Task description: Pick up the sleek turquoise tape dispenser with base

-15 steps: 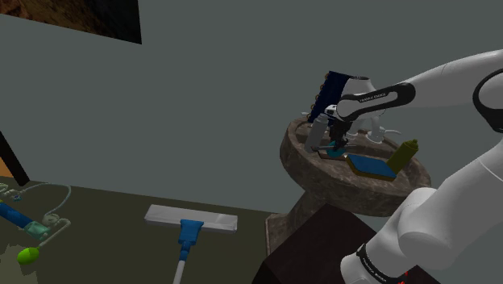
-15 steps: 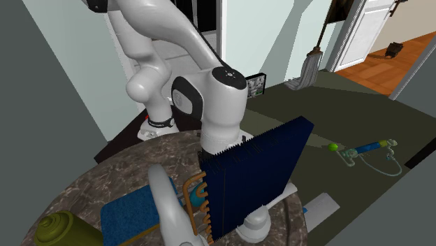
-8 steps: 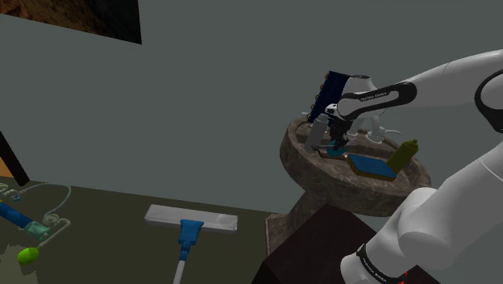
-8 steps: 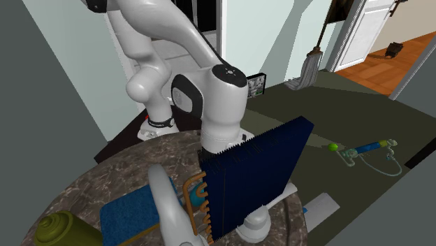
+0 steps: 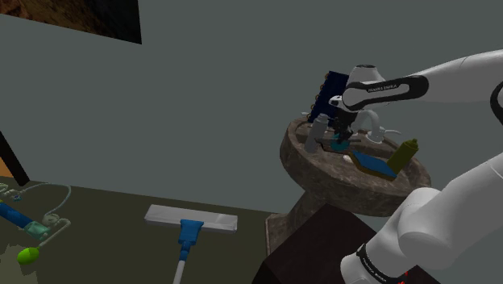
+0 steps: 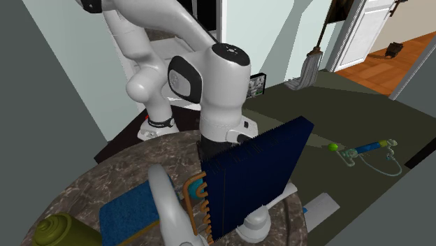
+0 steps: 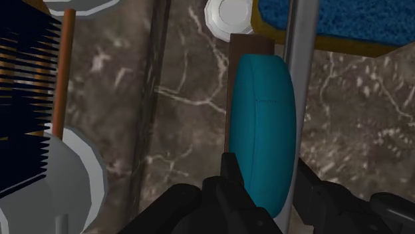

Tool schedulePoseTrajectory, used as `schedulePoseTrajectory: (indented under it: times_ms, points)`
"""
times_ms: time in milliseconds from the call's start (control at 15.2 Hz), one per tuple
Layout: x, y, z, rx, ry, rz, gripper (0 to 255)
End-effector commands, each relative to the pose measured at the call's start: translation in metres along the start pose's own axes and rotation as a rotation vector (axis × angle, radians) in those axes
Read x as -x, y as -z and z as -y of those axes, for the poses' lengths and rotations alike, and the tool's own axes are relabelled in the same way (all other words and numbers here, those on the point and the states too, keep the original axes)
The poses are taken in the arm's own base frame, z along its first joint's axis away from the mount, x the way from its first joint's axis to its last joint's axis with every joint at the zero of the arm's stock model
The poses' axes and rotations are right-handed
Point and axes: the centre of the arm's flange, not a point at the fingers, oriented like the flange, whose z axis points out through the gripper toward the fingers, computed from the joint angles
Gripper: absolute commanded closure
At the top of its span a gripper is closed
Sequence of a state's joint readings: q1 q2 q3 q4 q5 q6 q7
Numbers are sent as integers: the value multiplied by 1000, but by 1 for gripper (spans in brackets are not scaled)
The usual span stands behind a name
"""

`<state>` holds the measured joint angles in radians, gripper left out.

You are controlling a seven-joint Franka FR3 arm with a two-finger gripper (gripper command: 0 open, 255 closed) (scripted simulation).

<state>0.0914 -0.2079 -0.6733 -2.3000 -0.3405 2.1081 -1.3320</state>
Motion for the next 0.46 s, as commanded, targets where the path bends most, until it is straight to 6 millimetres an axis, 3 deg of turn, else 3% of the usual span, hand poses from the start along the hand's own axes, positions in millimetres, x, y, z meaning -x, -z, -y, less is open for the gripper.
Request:
schedulePoseTrajectory:
  times_ms: [0, 264, 396]
  points:
    - [2, 11, 0, 0, 0, 0, 255]
    - [5, 32, 0, 0, 0, 0, 255]
    - [5, 33, 0, 0, 0, 0, 255]
